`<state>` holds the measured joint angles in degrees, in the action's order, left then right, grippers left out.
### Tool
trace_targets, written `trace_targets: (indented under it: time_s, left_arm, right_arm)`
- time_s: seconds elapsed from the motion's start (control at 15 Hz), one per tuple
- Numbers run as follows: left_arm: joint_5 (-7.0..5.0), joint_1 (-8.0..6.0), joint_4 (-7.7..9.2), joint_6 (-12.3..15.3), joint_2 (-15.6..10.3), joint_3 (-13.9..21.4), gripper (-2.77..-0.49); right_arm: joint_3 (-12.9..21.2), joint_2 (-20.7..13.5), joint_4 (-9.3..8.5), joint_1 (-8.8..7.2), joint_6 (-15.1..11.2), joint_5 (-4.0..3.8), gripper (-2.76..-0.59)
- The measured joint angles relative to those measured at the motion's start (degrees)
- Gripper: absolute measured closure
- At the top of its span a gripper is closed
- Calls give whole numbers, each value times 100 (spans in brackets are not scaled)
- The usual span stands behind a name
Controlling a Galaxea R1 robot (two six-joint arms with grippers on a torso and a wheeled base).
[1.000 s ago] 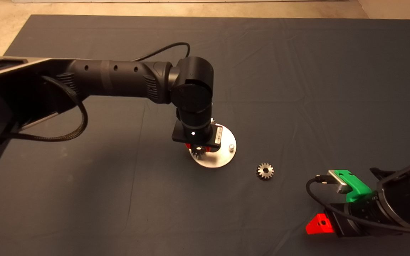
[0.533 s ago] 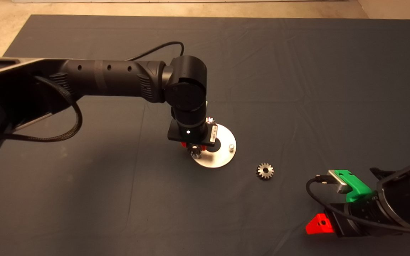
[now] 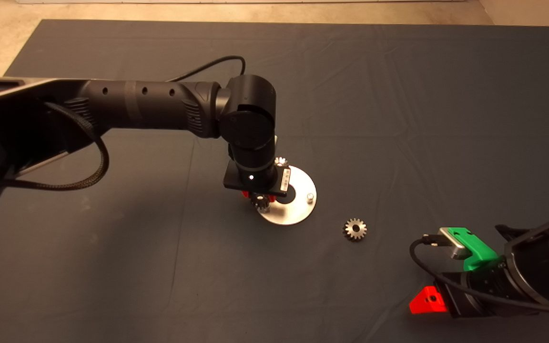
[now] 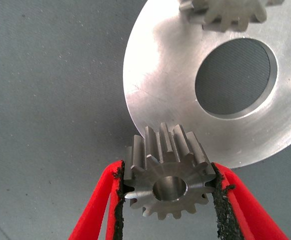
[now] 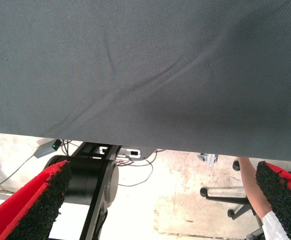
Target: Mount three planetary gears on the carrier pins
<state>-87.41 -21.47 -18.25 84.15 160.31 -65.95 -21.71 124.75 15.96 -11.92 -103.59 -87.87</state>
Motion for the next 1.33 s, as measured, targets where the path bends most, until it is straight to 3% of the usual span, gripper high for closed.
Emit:
trace_targets:
  time_s: [1.33]
  left_arm:
    - [-2, 2, 0, 15, 59, 193, -96]
  right_arm:
    - [0, 0, 0, 0, 0, 0, -275]
